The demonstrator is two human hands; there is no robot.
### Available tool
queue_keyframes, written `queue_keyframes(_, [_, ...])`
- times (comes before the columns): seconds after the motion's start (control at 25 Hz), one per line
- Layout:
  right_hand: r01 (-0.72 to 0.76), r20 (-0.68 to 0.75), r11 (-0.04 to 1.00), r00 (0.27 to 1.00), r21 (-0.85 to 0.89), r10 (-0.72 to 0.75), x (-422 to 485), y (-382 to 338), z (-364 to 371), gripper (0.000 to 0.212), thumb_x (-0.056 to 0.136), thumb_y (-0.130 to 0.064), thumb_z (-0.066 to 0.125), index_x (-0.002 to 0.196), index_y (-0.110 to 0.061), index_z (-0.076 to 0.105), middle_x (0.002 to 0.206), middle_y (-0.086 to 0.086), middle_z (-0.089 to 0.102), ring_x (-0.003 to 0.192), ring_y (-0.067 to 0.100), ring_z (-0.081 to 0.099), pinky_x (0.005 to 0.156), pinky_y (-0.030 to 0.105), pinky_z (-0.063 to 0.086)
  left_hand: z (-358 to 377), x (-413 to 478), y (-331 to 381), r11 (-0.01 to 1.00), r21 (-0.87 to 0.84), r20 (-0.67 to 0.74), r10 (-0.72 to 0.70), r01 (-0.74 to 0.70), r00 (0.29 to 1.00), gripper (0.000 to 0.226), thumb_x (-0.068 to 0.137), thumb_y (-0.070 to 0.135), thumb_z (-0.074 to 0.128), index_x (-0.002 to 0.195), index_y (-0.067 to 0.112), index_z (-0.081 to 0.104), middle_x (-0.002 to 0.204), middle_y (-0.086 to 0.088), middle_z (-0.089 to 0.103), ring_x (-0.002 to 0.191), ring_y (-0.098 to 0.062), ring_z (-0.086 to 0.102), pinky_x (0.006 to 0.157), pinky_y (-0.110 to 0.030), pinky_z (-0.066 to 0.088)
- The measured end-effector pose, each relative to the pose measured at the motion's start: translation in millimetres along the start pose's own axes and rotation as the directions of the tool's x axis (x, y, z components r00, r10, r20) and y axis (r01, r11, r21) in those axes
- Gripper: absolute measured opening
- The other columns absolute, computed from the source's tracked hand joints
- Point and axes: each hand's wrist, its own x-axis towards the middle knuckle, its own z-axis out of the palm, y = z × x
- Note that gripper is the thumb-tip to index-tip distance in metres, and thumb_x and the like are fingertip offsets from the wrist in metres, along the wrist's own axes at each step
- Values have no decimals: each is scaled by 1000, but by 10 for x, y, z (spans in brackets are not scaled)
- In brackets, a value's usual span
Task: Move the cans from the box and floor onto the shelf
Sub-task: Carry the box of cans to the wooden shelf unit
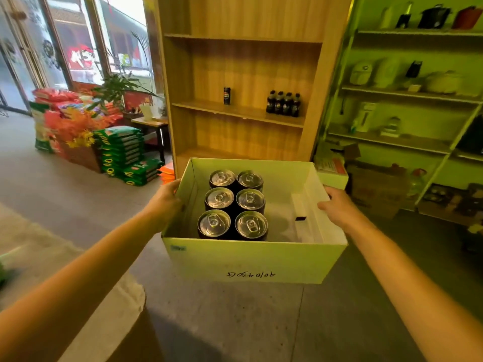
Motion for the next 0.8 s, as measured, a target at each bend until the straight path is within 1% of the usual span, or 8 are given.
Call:
queue_keyframes(0.04, [11,8,1000,1000,5,-11,297,-33,130,42,87,5,43,126,-8,51,122,16,59,99,27,54,81,32,40,-8,288,-17,1000,-8,-8,-2,2,1000,62,87,-14,38,142,15,29,140,-18,44,127,-36,42,97,-46,41])
queue_keyframes(0.16, [30,31,999,999,14,-31,1207,-201,525,44,87,5,43,128,-8,48,125,16,57,110,31,53,85,33,41,-81,1200,-43,1000,-28,-12,-6,6,1000,64,88,-14,39,143,15,27,140,-18,43,127,-36,43,95,-46,42])
queue_keyframes(0.24, [41,52,999,998,33,-43,1778,-335,746,43,88,5,43,129,-8,47,126,16,56,113,31,52,85,32,39,-148,1753,1,999,-38,-35,-9,8,999,64,87,-14,39,143,15,28,139,-19,45,126,-36,44,92,-45,43])
queue_keyframes(0.36, [37,70,998,997,45,-40,2545,-543,1112,43,89,3,43,130,-9,46,128,15,55,115,31,51,85,31,38,-276,2520,80,999,-28,-62,-23,21,998,63,87,-16,38,142,14,30,137,-20,46,125,-37,44,94,-47,42])
queue_keyframes(0.52, [71,126,997,989,22,-73,3614,-833,1616,43,89,3,44,131,-7,46,129,16,55,115,32,51,85,32,38,-427,3485,45,997,-47,-123,-68,63,990,63,87,-16,37,143,13,28,139,-19,44,127,-37,42,97,-47,41])
queue_keyframes(0.64, [104,174,994,979,18,-105,4446,-1034,2063,42,90,1,44,131,-8,45,130,16,54,117,32,50,85,33,38,-536,4263,-32,991,-77,-174,-117,105,978,65,86,-17,38,143,14,27,140,-19,42,128,-37,41,100,-50,40])
queue_keyframes(0.8, [187,247,982,950,33,-189,5625,-1332,2610,43,90,0,43,132,-11,45,129,15,55,115,31,51,83,33,38,-631,5321,-111,981,-134,-245,-171,141,954,66,85,-17,40,143,14,28,139,-20,44,126,-38,43,98,-51,41])
